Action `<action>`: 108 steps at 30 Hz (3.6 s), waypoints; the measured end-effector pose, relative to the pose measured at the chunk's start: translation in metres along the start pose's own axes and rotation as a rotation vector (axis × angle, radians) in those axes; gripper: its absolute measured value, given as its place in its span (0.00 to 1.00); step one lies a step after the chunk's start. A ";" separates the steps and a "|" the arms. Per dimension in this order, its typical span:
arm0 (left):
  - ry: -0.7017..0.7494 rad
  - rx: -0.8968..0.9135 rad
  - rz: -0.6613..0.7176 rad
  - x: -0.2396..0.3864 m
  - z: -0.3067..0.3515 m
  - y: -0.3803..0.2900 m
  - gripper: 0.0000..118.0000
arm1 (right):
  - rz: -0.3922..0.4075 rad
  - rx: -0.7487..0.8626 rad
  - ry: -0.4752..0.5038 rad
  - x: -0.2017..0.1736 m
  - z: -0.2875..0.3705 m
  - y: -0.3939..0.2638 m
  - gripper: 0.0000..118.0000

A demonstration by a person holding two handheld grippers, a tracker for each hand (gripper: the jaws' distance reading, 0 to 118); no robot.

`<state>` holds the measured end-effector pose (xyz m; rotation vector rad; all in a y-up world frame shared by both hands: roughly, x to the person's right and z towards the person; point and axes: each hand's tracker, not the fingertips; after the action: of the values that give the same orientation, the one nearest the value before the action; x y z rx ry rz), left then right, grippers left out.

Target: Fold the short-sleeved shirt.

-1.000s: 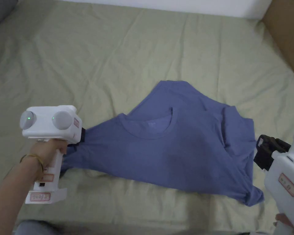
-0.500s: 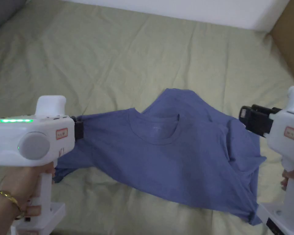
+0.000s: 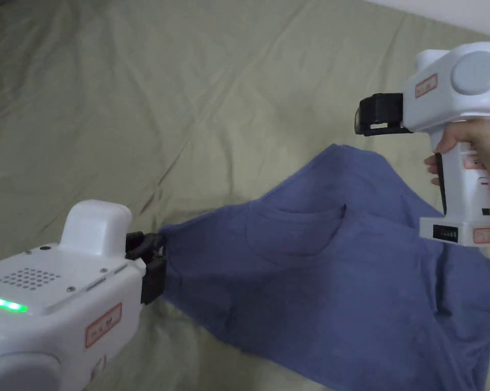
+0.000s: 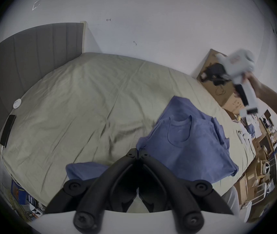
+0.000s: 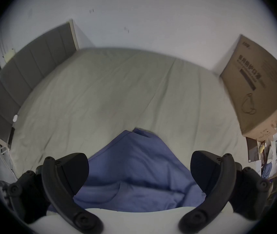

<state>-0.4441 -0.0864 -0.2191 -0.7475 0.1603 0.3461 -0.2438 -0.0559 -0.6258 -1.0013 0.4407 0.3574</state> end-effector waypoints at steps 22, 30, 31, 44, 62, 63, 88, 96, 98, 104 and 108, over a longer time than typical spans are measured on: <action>0.033 -0.007 0.151 -0.013 0.014 -0.010 0.00 | -0.238 -0.014 0.118 0.025 -0.001 -0.009 0.06; -0.040 0.272 0.126 -0.005 0.084 0.045 0.00 | -0.258 0.294 0.081 0.093 0.226 -0.048 0.06; -0.052 0.320 0.123 -0.001 0.096 0.054 0.00 | -0.272 0.347 0.075 0.102 0.258 -0.058 0.06; -0.305 0.715 0.032 0.026 0.240 0.183 0.00 | -0.407 0.830 -0.038 0.147 0.547 -0.176 0.06; -0.430 0.603 0.129 -0.009 0.283 0.245 0.00 | -0.392 0.942 -0.058 0.127 0.604 -0.192 0.06; -0.425 0.601 0.128 -0.009 0.282 0.249 0.00 | -0.389 0.935 -0.058 0.127 0.601 -0.189 0.06; 0.114 0.816 0.168 0.049 0.168 0.515 0.00 | -0.401 0.919 -0.282 0.137 0.452 0.102 0.06; 0.137 0.996 0.226 0.057 0.104 0.532 0.00 | -0.486 1.048 -0.351 0.147 0.397 0.159 0.06; 0.144 0.997 0.214 0.056 0.089 0.528 0.00 | -0.513 1.058 -0.336 0.148 0.380 0.158 0.06; 0.123 0.847 0.204 0.033 0.051 0.485 0.00 | -0.503 0.991 -0.313 0.153 0.329 0.113 0.06; 0.083 0.735 0.177 0.017 0.036 0.431 0.00 | -0.541 0.880 -0.239 0.154 0.299 0.062 0.06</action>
<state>-0.5837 0.2355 -0.4720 -0.0196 0.4073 0.3900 -0.0851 0.2465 -0.6103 -0.1828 0.0662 -0.2085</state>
